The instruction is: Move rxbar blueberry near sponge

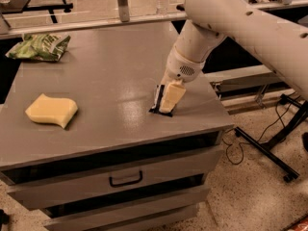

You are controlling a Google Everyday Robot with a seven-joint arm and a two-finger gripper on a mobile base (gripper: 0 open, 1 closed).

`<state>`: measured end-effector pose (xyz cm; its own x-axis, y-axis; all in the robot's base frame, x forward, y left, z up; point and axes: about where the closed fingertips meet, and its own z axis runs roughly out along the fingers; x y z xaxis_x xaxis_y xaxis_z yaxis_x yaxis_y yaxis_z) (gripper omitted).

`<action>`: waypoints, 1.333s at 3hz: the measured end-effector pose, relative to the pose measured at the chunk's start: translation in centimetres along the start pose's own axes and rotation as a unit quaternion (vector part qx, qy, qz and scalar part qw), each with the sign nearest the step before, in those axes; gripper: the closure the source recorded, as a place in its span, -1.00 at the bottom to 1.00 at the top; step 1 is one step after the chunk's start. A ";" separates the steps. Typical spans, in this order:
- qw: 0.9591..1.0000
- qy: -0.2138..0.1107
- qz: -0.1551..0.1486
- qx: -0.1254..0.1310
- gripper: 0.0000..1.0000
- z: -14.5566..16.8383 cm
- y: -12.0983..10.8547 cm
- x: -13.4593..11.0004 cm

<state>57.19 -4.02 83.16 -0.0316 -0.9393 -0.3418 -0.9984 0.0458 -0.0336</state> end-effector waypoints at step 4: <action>0.992 -0.081 -0.095 -0.007 1.00 -3.3 -0.4 -11.4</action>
Offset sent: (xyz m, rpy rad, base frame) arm 0.0065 0.0441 0.0767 0.1924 -0.0562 0.0986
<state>57.77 5.54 90.15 0.1640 -0.8632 -0.4775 -0.9862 -0.1324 -0.0994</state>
